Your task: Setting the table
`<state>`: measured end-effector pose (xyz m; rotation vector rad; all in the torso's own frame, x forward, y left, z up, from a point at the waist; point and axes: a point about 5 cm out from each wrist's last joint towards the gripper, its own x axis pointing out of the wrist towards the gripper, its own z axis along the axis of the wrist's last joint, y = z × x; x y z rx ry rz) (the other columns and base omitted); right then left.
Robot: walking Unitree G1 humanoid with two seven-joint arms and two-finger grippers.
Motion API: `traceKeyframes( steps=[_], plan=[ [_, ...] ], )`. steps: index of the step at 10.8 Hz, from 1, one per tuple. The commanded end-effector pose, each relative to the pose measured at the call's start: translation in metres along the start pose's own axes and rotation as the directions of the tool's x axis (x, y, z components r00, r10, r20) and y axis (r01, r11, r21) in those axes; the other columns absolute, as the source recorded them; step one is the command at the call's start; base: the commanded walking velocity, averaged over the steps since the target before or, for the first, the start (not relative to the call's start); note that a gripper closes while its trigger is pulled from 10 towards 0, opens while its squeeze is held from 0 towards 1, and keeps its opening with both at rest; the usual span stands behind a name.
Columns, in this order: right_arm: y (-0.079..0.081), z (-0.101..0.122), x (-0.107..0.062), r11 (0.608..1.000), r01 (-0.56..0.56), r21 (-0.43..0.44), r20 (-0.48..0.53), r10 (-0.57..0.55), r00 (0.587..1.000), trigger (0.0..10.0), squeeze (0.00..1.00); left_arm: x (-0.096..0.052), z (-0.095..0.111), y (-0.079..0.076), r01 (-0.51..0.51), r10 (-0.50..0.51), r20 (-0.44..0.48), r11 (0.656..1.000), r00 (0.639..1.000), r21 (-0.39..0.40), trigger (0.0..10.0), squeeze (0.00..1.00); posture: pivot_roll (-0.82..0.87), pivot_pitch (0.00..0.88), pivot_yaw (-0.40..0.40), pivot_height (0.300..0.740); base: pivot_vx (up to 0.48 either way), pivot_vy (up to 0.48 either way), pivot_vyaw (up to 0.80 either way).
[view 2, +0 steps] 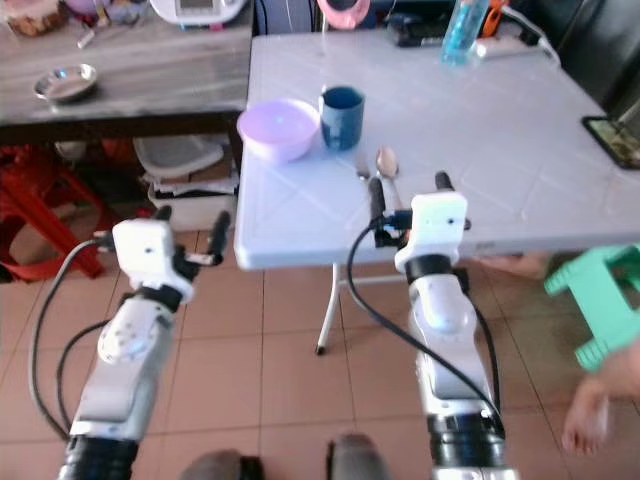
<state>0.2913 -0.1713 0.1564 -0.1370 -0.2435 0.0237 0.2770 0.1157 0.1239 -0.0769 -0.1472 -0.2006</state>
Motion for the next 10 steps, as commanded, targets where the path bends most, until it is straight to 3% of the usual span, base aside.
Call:
traceKeyframes(
  steps=[1, 3, 4, 6, 8, 10],
  plan=[
    [0.0026, 0.0044, 0.0023, 1.0, -0.011, 0.017, 0.019, 0.011, 1.0, 10.0, 0.0, 0.0, 0.0023, 0.0034, 0.002, -0.002, 0.008, 1.0, 1.0, 0.013, 10.0, 0.0, -0.08, 0.087, 0.026, 0.74, 0.33, 0.0, 0.0],
    [0.0054, 0.0059, 0.0033, 0.999, -0.033, 0.013, 0.028, 0.032, 0.999, 10.0, 0.0, 0.0009, 0.002, 0.0031, 0.0, -0.001, 0.007, 1.0, 1.0, 0.014, 10.0, 0.0, -0.08, 0.085, 0.025, 0.74, 0.319, 0.0, 0.0],
    [0.0061, 0.0087, 0.0036, 0.999, -0.038, -0.032, 0.053, 0.04, 0.998, 10.0, 0.0, 0.001, 0.0019, 0.003, 0.002, -0.002, 0.009, 1.0, 1.0, 0.012, 10.0, 0.0, -0.08, 0.082, 0.024, 0.74, 0.322, 0.0, 0.48],
    [0.0051, 0.0082, 0.0047, 0.999, -0.034, -0.023, 0.051, 0.035, 0.998, 10.0, 0.0, 0.0019, 0.0019, 0.0021, 0.002, -0.002, 0.01, 1.0, 1.0, 0.008, 10.0, 0.0, -0.08, 0.08, 0.023, 0.74, 0.321, 0.0, 0.53],
    [0.0053, 0.0081, 0.0051, 1.0, -0.029, -0.013, 0.052, 0.029, 0.998, 10.0, 0.0, 0.0009, 0.0003, 0.0021, -0.002, 0.002, 0.001, 1.0, 1.0, 0.008, 10.0, 0.0, -0.08, 0.081, 0.023, 0.74, 0.259, 0.0, 0.0],
    [0.0091, 0.0073, 0.006, 0.998, -0.062, -0.024, 0.048, 0.064, 0.997, 10.0, 0.0, 0.0, 0.0003, 0.0018, -0.004, 0.004, 0.001, 1.0, 1.0, 0.011, 10.0, 0.0, -0.07, 0.088, 0.024, 0.74, 0.0, 0.0, 0.0]
  ],
)
